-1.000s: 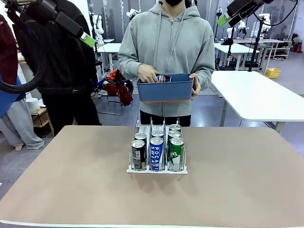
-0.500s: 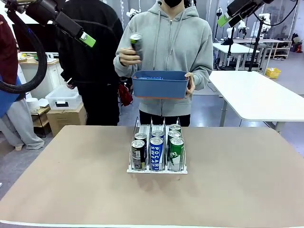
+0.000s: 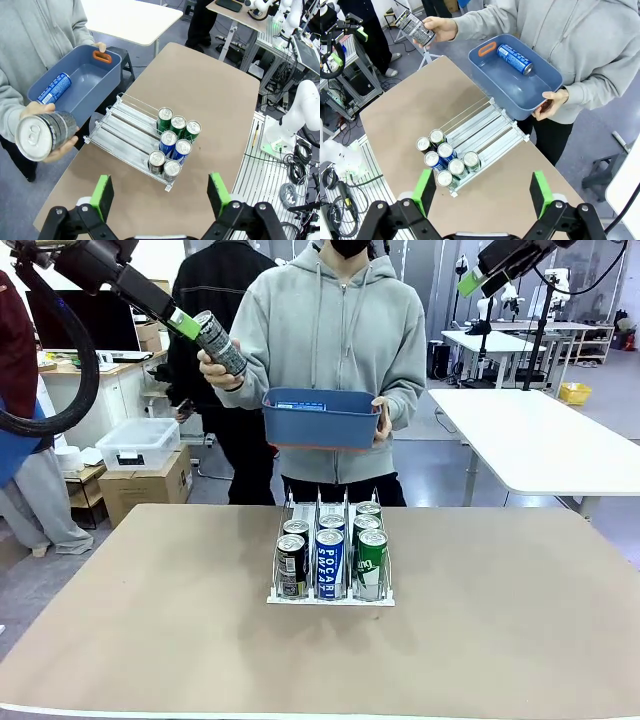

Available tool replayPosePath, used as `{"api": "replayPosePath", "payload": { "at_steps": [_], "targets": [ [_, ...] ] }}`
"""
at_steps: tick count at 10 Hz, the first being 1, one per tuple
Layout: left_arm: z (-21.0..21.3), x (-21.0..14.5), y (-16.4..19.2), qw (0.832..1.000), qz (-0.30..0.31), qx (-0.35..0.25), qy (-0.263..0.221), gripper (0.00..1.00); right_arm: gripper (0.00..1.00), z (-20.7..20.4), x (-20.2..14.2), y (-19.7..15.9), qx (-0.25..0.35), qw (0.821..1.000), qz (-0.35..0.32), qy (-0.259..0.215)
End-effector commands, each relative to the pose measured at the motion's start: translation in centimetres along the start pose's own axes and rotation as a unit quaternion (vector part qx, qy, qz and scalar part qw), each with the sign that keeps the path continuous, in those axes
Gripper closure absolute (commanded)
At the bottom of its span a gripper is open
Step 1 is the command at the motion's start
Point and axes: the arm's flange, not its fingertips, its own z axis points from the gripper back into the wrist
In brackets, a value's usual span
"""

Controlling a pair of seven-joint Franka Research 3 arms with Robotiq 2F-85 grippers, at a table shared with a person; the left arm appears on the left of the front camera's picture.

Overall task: Fill the beverage cans into the dispenser.
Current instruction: Pick up the Pepsi coke handed by the human.

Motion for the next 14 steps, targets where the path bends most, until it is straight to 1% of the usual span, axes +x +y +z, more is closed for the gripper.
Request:
{"api": "replayPosePath", "payload": {
  "at_steps": [1, 14],
  "targets": [
    [-0.03, -0.15, -0.03, 1.0, -0.001, -0.001, 0.001, 0.0, 0.0, -0.12, -0.33, 0.08, 0.004, 1.0, -0.001, -0.002],
    [-0.03, -0.15, -0.03, 1.0, -0.001, -0.001, 0.001, 0.0, 0.0, -0.12, -0.33, 0.08, 0.004, 1.0, -0.001, -0.002]
  ]
}}
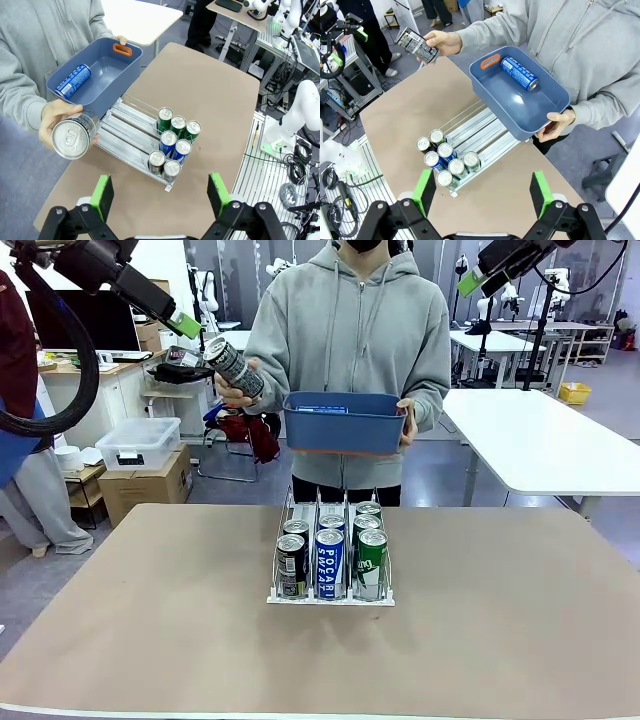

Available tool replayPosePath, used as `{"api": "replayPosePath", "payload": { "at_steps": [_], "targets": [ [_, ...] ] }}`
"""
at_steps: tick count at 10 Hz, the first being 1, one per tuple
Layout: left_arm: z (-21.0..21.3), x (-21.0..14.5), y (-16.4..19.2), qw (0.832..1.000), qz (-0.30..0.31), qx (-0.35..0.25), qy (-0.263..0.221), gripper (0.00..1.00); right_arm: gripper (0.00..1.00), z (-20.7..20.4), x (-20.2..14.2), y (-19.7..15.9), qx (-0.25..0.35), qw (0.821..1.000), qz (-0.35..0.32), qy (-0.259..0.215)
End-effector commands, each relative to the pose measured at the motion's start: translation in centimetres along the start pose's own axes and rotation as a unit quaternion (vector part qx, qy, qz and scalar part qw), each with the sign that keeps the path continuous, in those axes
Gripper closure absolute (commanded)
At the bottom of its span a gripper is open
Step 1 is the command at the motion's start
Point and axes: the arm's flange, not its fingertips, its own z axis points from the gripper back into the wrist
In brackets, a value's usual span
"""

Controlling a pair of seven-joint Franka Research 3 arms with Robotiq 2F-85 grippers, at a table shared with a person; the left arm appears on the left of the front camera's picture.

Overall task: Fill the beverage cans into the dispenser.
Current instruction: Pick up the Pepsi coke handed by the human.

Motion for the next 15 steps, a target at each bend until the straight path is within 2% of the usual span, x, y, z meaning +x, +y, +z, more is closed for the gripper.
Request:
{"api": "replayPosePath", "payload": {
  "at_steps": [1, 2, 3, 4, 5, 7, 9, 10, 12, 15],
  "targets": [
    [0.0, -0.1, 0.0, 1.0, -0.001, -0.001, 0.001, 0.0, 0.0, -0.1, -0.3, 0.1, 0.004, 1.0, -0.001, -0.002],
    [0.0, 0.0, 0.0, 1.0, 0.0, 0.0, 0.0, 0.0, 0.0, -0.1, -0.3, 0.1, 0.004, 1.0, -0.001, -0.002],
    [0.2, 0.0, 0.5, 0.999, -0.01, 0.004, 0.036, 0.0, 0.0, -0.1, -0.3, 0.1, 0.004, 1.0, -0.001, -0.002],
    [0.0, 0.2, 0.6, 0.996, -0.008, 0.053, 0.065, 0.0, 0.0, -0.1, -0.3, 0.1, 0.004, 1.0, -0.001, -0.002],
    [-0.8, 0.8, 1.1, 0.994, -0.012, 0.085, 0.062, 0.0, 0.0, -0.1, -0.3, 0.1, 0.004, 1.0, -0.001, -0.002],
    [-1.4, 1.2, 2.7, 0.994, -0.026, 0.075, 0.076, 0.0, 0.0, -0.1, -0.3, 0.1, 0.004, 1.0, -0.001, -0.002],
    [-2.6, 0.8, 2.7, 0.99, -0.049, 0.125, 0.05, 0.0, 0.0, -0.1, -0.3, 0.1, 0.004, 1.0, -0.001, -0.002],
    [-3.2, 1.0, 3.3, 0.993, -0.049, 0.101, 0.04, 0.0, 0.0, -0.1, -0.3, 0.1, 0.004, 1.0, -0.001, -0.002],
    [-4.7, 1.0, 4.2, 0.991, -0.059, 0.116, 0.018, 0.0, 0.0, -0.1, -0.3, 0.1, 0.004, 1.0, -0.001, -0.002],
    [-6.3, 1.1, 5.2, 0.991, -0.069, 0.115, 0.009, 0.0, 0.0, -0.1, -0.3, 0.1, 0.004, 1.0, -0.001, -0.002]
  ]
}}
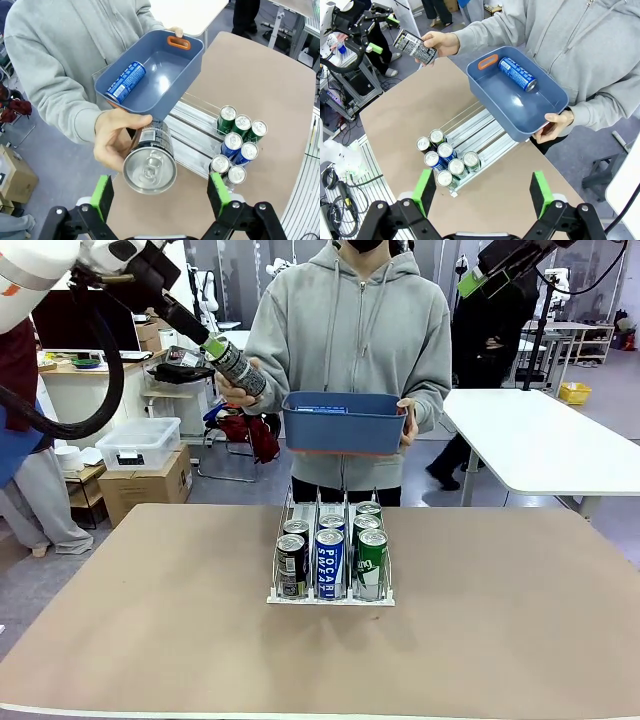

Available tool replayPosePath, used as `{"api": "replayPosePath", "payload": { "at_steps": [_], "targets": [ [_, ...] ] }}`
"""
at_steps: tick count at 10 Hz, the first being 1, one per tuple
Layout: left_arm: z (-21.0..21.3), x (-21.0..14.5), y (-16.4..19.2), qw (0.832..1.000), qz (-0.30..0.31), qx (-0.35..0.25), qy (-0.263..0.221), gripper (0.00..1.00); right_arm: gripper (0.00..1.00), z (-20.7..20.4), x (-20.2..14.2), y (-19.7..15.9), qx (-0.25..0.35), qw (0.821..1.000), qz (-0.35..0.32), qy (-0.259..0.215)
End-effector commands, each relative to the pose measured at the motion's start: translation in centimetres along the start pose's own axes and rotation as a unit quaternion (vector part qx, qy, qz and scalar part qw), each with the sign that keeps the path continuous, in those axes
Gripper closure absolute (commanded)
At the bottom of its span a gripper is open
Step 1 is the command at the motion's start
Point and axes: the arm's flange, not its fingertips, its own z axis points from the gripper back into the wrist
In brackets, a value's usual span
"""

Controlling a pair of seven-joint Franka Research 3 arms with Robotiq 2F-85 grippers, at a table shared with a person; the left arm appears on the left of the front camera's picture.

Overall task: Fill the beverage cans into the dispenser.
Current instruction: Pick up the Pepsi coke handed by the human.

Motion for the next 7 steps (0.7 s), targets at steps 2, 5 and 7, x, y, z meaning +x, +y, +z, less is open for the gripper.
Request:
{"api": "replayPosePath", "payload": {
  "at_steps": [2, 5, 7],
  "targets": [
    [-1.6, 0.0, 0.7, 0.999, -0.015, -0.01, -0.032, 0.0, 0.0, -0.1, -0.3, 0.1, 0.004, 1.0, -0.001, -0.002],
    [-3.0, -0.1, 1.2, 0.999, -0.004, -0.017, -0.036, 0.0, 0.0, -0.1, -0.3, 0.1, 0.004, 1.0, -0.001, -0.002],
    [-3.6, -0.2, 1.6, 0.999, -0.001, -0.02, -0.036, 0.0, 0.0, -0.1, -0.3, 0.1, 0.004, 1.0, -0.001, -0.002]
  ]
}}
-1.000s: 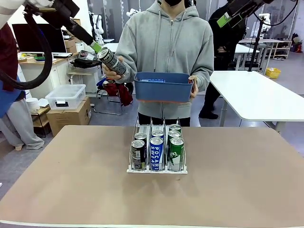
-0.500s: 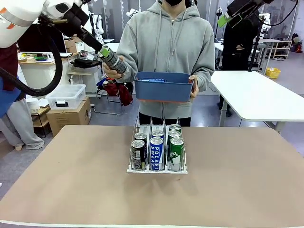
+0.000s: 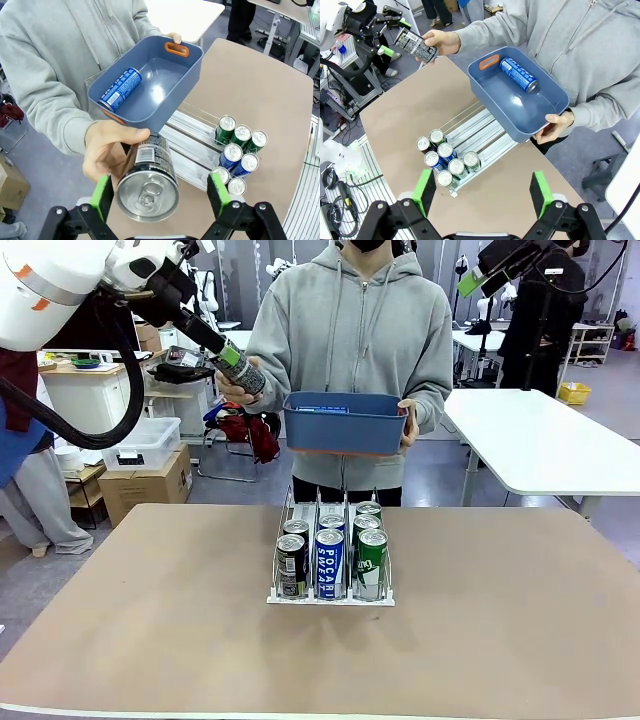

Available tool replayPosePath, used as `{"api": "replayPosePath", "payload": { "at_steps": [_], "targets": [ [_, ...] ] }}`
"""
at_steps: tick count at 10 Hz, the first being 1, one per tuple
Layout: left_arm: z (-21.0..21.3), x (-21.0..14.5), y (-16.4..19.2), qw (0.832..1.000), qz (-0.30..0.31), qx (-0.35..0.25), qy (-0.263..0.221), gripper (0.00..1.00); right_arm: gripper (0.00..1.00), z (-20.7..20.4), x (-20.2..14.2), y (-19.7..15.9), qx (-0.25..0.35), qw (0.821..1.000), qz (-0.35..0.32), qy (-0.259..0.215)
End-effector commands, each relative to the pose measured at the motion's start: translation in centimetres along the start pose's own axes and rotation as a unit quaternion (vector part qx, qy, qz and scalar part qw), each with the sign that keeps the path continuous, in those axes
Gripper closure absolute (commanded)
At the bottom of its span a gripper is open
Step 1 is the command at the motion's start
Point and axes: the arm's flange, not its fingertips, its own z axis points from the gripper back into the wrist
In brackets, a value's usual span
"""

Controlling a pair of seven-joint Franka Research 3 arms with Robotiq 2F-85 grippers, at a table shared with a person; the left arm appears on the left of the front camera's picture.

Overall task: Fill the beverage cans into the dispenser.
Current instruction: Pick up the Pepsi coke handed by the human.

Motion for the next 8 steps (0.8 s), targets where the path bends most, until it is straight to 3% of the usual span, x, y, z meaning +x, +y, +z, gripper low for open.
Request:
{"api": "replayPosePath", "payload": {
  "at_steps": [1, 8],
  "targets": [
    [-0.61, -0.26, 0.76, 1.0, -0.01, -0.005, -0.018, 0.0, 0.0, -0.1, -0.32, 0.08, 0.004, 1.0, -0.001, -0.002],
    [-1.34, -0.1, 0.57, 1.0, -0.001, -0.007, 0.001, 0.0, 0.0, -0.1, -0.32, 0.08, 0.004, 1.0, -0.001, -0.002]
  ]
}}
